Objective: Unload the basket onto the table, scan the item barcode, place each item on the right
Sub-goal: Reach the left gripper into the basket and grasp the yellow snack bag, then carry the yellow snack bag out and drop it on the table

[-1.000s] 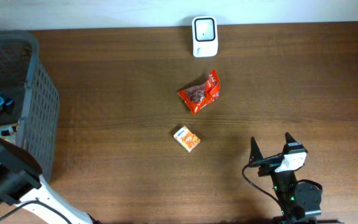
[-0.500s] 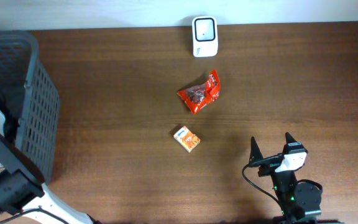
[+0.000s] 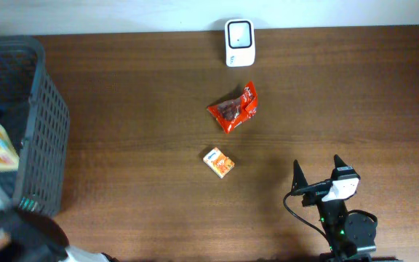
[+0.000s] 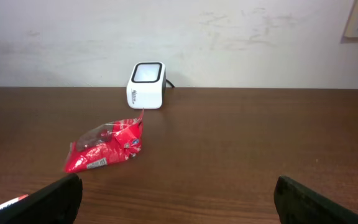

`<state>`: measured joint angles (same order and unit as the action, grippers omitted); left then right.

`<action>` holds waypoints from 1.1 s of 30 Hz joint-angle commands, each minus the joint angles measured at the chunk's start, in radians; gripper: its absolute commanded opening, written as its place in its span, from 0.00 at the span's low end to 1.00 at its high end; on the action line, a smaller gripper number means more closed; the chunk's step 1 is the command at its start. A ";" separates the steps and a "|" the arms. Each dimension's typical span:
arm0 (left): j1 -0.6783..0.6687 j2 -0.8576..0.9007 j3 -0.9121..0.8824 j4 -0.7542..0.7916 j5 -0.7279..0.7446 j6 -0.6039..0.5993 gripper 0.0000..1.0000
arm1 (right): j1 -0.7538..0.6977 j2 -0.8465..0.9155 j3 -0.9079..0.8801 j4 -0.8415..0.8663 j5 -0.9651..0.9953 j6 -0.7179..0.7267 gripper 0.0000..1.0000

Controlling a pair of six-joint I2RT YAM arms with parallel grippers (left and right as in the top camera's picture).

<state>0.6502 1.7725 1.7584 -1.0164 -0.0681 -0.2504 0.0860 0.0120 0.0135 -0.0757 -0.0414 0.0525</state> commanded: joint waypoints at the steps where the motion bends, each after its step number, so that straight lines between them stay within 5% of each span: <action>1: -0.007 -0.310 0.044 0.078 0.226 -0.002 0.00 | 0.005 -0.003 -0.008 -0.002 0.009 0.004 0.98; 4: -0.121 -0.517 0.044 0.161 0.403 -0.003 0.00 | 0.005 -0.003 -0.008 -0.002 0.009 0.004 0.98; 8: -0.477 -0.578 0.042 0.166 0.502 -0.025 0.00 | 0.005 -0.003 -0.008 -0.002 0.009 0.004 0.98; 13: -0.948 -0.305 0.002 0.163 0.459 -0.024 0.00 | 0.005 -0.003 -0.008 -0.002 0.009 0.004 0.98; 17: -1.088 -0.021 0.002 0.155 0.357 -0.024 0.00 | 0.005 -0.003 -0.008 -0.002 0.009 0.004 0.98; 19: -1.117 0.060 0.002 0.095 0.191 -0.025 0.00 | 0.005 -0.003 -0.008 -0.002 0.009 0.004 0.98; 20: -1.126 0.079 0.002 0.068 0.130 -0.025 0.05 | 0.005 -0.003 -0.008 -0.002 0.009 0.004 0.98; 23: -1.151 0.101 0.002 0.039 0.112 -0.025 0.62 | 0.005 -0.003 -0.008 -0.002 0.009 0.004 0.98; 24: -1.151 0.099 0.010 0.039 0.112 -0.025 0.75 | 0.005 -0.003 -0.008 -0.002 0.009 0.004 0.98; 31: -0.996 -0.009 0.464 -0.283 -0.028 -0.025 0.82 | 0.005 -0.003 -0.008 -0.002 0.009 0.004 0.98; 32: -0.903 -0.058 0.531 -0.351 -0.069 -0.026 0.99 | 0.005 -0.003 -0.008 -0.002 0.008 0.004 0.98; 33: -0.834 -0.089 0.544 -0.369 -0.085 -0.026 0.99 | 0.005 -0.003 -0.008 -0.002 0.008 0.004 0.99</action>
<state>-0.3328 1.7927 2.2177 -1.3403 -0.0433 -0.2787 0.0860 0.0128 0.0135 -0.0757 -0.0376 0.0521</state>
